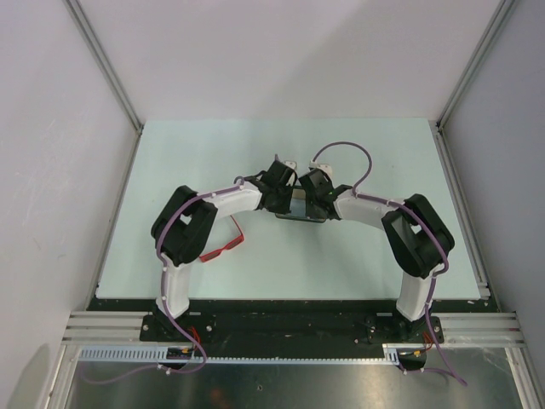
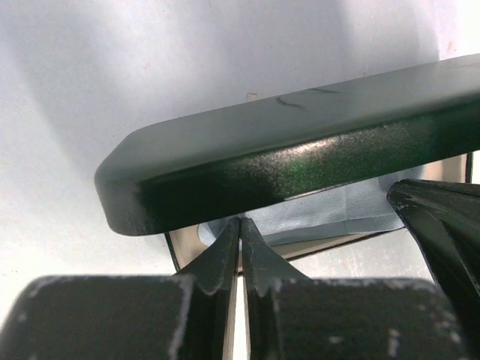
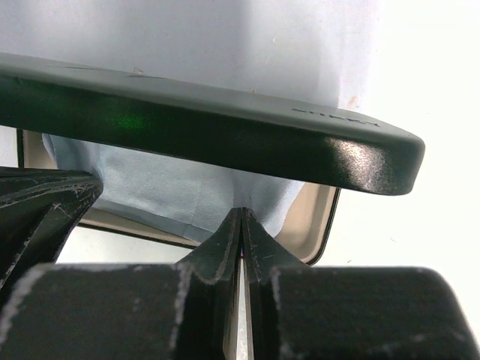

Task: Organize the sunglasses
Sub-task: Smooth out the folded cleaning cloth near the sunglasses case.

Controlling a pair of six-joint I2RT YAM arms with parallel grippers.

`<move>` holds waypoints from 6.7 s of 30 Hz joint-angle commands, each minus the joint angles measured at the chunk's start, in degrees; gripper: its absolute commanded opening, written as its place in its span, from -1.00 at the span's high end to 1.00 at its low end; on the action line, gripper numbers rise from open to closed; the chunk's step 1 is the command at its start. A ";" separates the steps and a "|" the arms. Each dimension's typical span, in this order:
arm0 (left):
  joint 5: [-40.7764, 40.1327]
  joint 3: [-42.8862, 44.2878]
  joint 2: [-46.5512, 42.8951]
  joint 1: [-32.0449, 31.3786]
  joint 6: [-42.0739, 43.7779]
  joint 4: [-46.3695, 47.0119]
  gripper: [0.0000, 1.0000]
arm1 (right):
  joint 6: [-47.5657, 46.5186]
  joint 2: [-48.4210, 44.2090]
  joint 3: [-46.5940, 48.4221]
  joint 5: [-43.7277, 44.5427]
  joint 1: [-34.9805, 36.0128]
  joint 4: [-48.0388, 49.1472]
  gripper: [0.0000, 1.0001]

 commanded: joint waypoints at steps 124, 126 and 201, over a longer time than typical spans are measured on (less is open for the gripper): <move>-7.53 -4.72 -7.02 -0.26 0.88 4.31 0.55 | -4.19 -6.21 -0.58 -5.29 -4.26 0.08 0.70; -7.71 -4.54 -8.16 -0.26 0.80 4.31 0.53 | -4.10 -7.36 -0.58 -5.73 -4.34 0.26 0.69; -7.18 -6.64 -20.02 -0.61 0.27 5.46 0.15 | -0.06 -18.08 -0.50 -7.40 -6.89 -5.37 0.43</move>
